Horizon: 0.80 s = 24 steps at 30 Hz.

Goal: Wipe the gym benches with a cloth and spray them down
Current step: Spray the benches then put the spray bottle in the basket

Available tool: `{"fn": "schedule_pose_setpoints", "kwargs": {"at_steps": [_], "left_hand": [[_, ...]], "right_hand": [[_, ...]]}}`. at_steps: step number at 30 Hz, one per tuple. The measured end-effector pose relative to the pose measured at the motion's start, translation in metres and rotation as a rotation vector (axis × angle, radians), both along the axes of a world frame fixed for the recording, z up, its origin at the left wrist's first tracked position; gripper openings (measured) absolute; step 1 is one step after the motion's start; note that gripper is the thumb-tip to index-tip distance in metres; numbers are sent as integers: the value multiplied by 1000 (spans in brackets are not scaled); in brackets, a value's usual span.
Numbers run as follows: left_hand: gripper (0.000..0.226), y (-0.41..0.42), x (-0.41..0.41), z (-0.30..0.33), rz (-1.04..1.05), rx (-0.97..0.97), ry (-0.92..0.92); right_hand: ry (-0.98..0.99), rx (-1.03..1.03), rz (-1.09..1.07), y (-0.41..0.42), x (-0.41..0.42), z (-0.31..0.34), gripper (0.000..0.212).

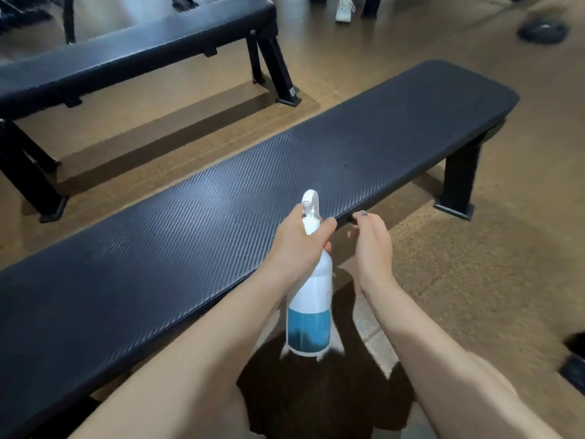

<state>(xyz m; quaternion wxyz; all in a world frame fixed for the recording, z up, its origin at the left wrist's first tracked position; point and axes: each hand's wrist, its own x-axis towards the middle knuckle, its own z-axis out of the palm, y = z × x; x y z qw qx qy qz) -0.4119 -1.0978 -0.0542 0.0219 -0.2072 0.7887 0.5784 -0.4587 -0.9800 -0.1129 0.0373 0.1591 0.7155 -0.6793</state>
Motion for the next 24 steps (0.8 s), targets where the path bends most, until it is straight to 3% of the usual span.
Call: {"fn": "schedule_pose_setpoints", "kwargs": {"at_steps": [3, 8, 15, 19, 24], "left_hand": [[23, -5, -11, 6, -48, -3, 28], [20, -12, -11, 11, -111, 34, 21], [28, 3, -33, 11, -158, -142, -1], [20, 34, -62, 9, -97, -93, 33], [20, 82, -96, 0, -23, -106, 64]], "right_hand": [[-113, -194, -84, 0, -7, 11, 32], [-180, -220, -113, -8, -16, 24, 27], [-121, -14, -124, 20, -50, 7, 11], [-35, 70, -139, 64, -86, 9, 50], [103, 271, 36, 115, -146, 13, 88]]}}
